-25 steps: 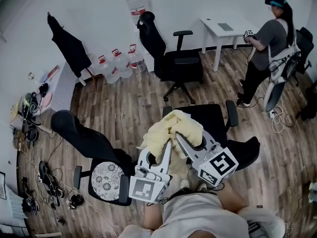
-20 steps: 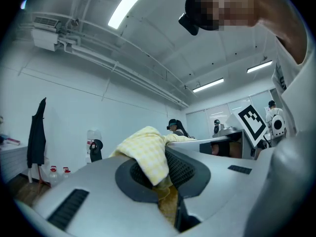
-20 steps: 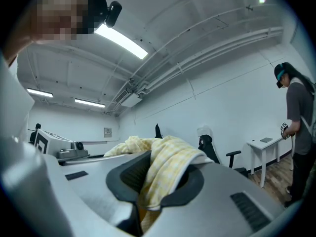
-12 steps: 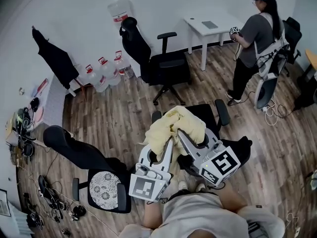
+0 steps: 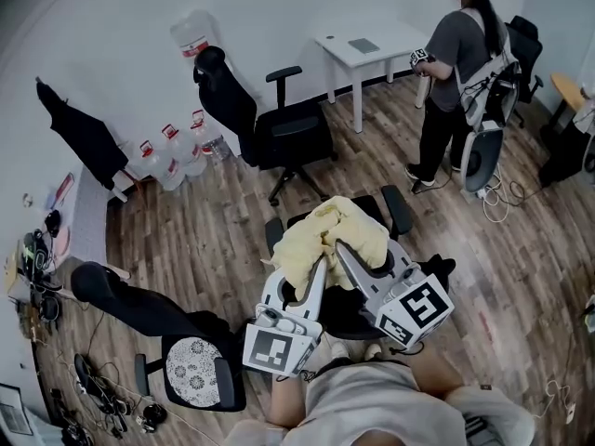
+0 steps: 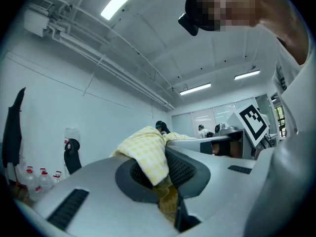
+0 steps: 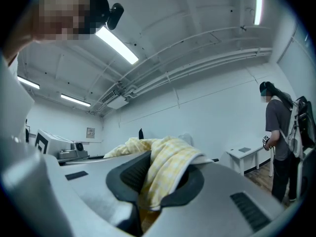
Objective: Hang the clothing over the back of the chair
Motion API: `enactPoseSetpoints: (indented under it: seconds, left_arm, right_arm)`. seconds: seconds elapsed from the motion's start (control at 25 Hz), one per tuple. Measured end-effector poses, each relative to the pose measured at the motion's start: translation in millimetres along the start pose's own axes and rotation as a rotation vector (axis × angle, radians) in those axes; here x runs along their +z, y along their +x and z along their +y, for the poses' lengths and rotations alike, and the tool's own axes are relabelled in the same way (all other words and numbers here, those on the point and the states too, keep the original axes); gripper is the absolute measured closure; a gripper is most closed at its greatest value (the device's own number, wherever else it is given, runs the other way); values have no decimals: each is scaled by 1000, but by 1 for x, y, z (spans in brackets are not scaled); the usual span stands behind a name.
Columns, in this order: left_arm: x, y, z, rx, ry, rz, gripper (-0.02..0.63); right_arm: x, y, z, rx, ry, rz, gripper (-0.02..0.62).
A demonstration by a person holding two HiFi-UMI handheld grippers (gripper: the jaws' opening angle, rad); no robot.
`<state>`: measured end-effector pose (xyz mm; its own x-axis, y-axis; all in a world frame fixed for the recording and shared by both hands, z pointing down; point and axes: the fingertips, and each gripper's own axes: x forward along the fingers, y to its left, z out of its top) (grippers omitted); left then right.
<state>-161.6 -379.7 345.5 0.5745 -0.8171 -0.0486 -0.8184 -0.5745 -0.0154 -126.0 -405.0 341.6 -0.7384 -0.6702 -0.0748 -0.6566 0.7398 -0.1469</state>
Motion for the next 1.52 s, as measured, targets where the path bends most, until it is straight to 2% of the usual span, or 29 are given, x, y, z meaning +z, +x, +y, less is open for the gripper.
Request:
enactPoseSetpoints:
  seconds: [0.32,0.76,1.52]
  left_arm:
    - [-2,25,-32,-48,-5,2,561]
    - [-6,38,-74,-64,-19,17,561]
    - [5,13,-139,-29,15,22,561]
  right_arm:
    - [7,-32,-28,-53,-16,-13,535]
    - [15,-73,-46,-73,-22,-18,535]
    - [23,-142,-24,-27,3,-46,535]
